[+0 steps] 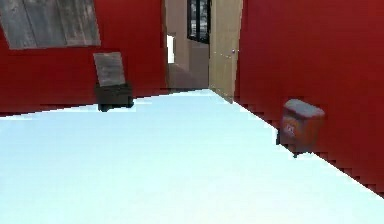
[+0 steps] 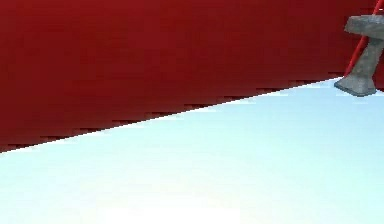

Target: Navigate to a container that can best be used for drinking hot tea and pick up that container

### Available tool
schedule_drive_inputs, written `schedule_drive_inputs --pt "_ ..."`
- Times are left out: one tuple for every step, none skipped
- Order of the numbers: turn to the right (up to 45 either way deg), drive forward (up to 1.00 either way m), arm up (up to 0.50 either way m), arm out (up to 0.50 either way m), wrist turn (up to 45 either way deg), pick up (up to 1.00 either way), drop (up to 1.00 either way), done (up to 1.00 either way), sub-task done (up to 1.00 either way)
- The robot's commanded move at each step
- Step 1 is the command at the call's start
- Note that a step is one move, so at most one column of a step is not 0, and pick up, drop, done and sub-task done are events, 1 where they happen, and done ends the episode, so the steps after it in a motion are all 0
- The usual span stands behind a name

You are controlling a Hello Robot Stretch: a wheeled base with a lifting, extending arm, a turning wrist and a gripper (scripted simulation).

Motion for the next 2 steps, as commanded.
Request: schedule_drive_inputs --pt "0.0 1.00 0.00 0.00 0.0 0.00 0.00 0.00 0.00" --pt "0.0 1.00 0.00 0.00 0.0 0.00 0.00 0.00 0.00"
